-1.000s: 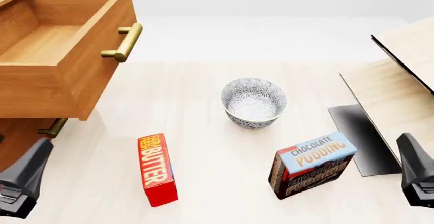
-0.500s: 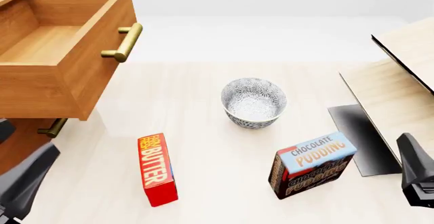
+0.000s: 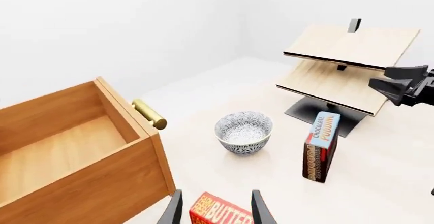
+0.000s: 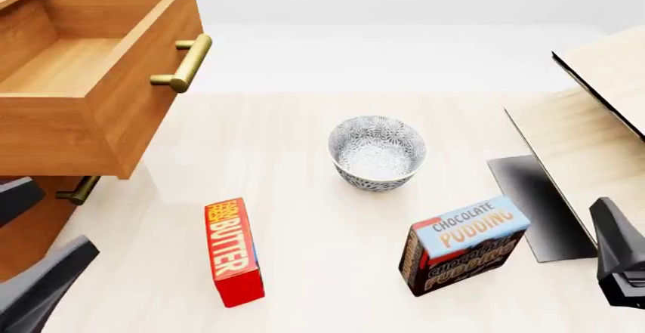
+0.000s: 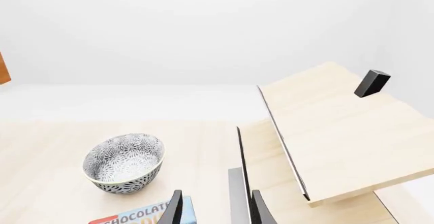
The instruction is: Close the top drawer of the cabinet.
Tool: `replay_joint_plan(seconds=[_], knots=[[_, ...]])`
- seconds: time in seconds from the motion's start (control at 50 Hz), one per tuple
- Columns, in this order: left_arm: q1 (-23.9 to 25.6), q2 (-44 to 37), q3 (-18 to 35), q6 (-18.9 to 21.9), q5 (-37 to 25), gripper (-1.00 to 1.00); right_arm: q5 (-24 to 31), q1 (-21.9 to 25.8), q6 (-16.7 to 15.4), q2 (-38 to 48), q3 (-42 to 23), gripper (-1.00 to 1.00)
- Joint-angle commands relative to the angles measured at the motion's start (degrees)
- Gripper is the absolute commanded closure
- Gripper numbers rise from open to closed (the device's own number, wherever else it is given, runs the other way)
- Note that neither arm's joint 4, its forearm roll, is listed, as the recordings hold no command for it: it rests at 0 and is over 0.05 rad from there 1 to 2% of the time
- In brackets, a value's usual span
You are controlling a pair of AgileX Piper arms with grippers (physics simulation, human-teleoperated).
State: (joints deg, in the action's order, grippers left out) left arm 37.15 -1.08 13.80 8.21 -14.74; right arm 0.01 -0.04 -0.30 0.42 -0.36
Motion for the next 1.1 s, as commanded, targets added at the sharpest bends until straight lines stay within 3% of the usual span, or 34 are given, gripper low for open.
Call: replay_joint_plan(seconds=[0.02, 0.2, 0.38, 0.58, 0.72, 0.94, 1.1], knots=[[5.0, -4.4, 1.5, 0.5, 2.2, -1.00, 0.0, 0.0, 0.0, 0.0, 0.0, -1.00], [7.8, -10.9, 4.8, 0.5, 5.2, -1.00, 0.0, 0.0, 0.0, 0.0, 0.0, -1.00], [10.4, -14.4, 2.3, 3.2, 10.9, -1.00, 0.0, 0.0, 0.0, 0.0, 0.0, -1.00], [12.5, -15.7, 1.6, 4.4, 12.6, -1.00, 0.0, 0.0, 0.0, 0.0, 0.0, -1.00], [14.3, -22.8, 1.9, 3.4, 17.8, -1.00, 0.0, 0.0, 0.0, 0.0, 0.0, -1.00], [14.4, -31.8, 5.8, 3.0, 23.6, -1.00, 0.0, 0.0, 0.0, 0.0, 0.0, -1.00], [13.7, -36.8, 5.7, 3.6, 28.0, -1.00, 0.0, 0.0, 0.0, 0.0, 0.0, -1.00]])
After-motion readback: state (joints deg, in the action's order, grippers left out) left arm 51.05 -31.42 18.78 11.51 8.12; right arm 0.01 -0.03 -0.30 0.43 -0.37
